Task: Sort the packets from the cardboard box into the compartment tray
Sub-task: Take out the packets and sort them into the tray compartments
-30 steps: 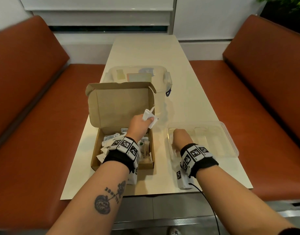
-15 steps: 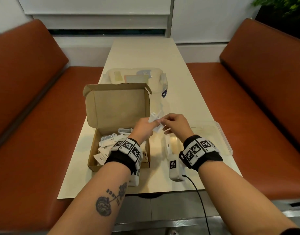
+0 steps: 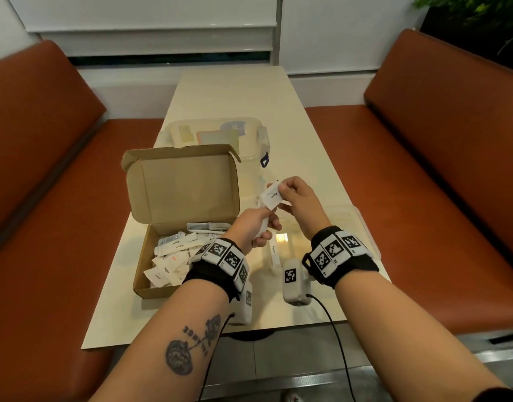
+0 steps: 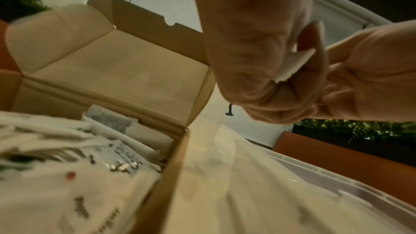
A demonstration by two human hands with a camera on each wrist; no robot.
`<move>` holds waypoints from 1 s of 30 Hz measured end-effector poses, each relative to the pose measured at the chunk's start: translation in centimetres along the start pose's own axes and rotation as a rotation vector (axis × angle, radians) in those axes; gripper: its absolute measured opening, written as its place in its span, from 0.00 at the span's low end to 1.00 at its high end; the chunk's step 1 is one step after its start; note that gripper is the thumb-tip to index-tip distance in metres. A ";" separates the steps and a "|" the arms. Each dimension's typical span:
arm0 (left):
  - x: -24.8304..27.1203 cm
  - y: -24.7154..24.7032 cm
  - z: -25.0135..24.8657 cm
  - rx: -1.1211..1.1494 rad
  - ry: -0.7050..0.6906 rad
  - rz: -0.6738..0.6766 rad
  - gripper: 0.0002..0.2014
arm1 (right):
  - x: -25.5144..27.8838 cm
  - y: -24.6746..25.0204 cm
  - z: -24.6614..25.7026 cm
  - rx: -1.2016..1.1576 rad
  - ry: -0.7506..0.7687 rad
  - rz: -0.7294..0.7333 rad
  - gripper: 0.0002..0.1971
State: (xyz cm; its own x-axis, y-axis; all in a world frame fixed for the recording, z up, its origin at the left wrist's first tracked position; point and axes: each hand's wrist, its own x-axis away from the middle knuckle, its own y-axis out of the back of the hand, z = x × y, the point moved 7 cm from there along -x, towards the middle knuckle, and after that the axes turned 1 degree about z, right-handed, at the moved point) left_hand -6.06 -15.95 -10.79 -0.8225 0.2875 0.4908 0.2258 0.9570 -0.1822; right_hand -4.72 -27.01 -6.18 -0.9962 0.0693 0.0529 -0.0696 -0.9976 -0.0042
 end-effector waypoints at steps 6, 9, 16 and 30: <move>-0.1 -1.5 0.2 0.055 0.035 0.105 0.08 | -0.7 1.0 -0.4 0.033 -0.003 -0.006 0.06; -0.3 -1.4 0.5 0.131 0.060 0.076 0.07 | -0.9 1.4 -0.8 0.018 -0.011 0.020 0.04; -1.0 -1.8 1.2 0.136 0.060 0.011 0.09 | -1.9 1.5 -1.3 0.133 -0.025 0.038 0.05; -2.5 0.4 -0.5 -0.030 -0.234 -0.400 0.20 | -2.6 4.5 -1.1 0.390 0.050 0.035 0.05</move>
State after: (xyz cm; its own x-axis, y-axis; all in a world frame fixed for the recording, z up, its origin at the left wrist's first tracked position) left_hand -3.66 -16.30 -11.71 -0.9430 -0.1182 0.3110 -0.1215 0.9926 0.0090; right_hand -2.49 -31.64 -7.49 -0.9996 0.0262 0.0108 -0.0203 -0.9267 0.3753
